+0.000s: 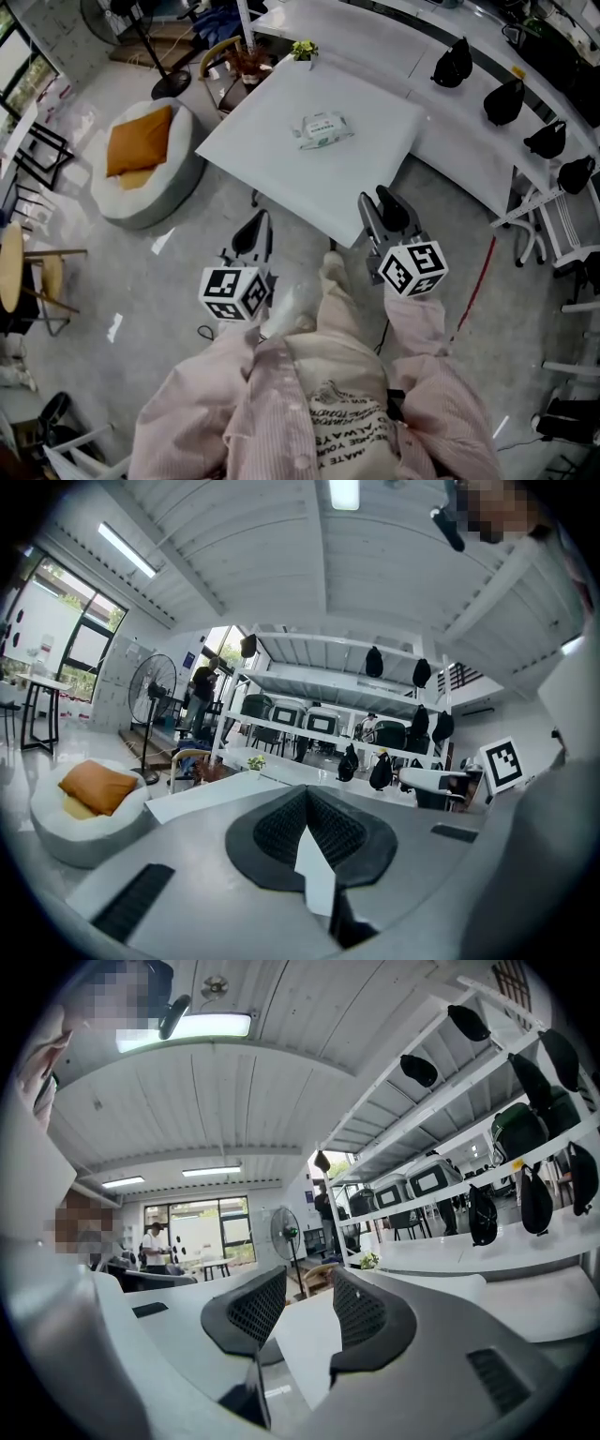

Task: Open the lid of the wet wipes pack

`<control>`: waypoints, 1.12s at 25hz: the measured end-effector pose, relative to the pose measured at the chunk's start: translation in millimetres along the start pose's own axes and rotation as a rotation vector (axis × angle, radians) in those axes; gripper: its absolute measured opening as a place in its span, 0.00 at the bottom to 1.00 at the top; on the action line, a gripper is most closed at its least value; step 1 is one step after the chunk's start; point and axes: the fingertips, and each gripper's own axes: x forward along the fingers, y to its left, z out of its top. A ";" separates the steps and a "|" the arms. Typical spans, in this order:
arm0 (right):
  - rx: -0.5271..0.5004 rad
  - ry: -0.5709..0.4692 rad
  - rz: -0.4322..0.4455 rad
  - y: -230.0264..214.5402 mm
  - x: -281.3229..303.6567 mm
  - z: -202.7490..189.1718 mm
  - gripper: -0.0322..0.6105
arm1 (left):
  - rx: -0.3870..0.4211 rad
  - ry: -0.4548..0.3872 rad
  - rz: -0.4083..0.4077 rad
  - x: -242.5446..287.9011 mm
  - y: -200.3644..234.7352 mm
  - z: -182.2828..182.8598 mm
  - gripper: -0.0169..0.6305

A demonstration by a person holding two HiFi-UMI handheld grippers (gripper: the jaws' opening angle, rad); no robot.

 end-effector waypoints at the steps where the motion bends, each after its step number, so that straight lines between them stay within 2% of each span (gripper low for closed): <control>1: 0.000 0.005 0.004 -3.4 7.0 -0.3 0.26 | -0.002 0.001 0.003 6.5 3.2 1.2 0.02; 14: 0.004 0.083 0.050 -80.9 115.7 4.1 0.26 | -0.043 0.045 0.019 131.9 35.7 14.0 0.02; 21: 0.011 0.158 0.086 -126.9 170.7 -8.7 0.26 | -0.076 0.099 0.036 193.6 42.4 7.7 0.03; 28: -0.006 0.218 0.165 -152.4 224.4 -29.5 0.26 | -0.131 0.146 0.097 238.0 64.4 -10.7 0.03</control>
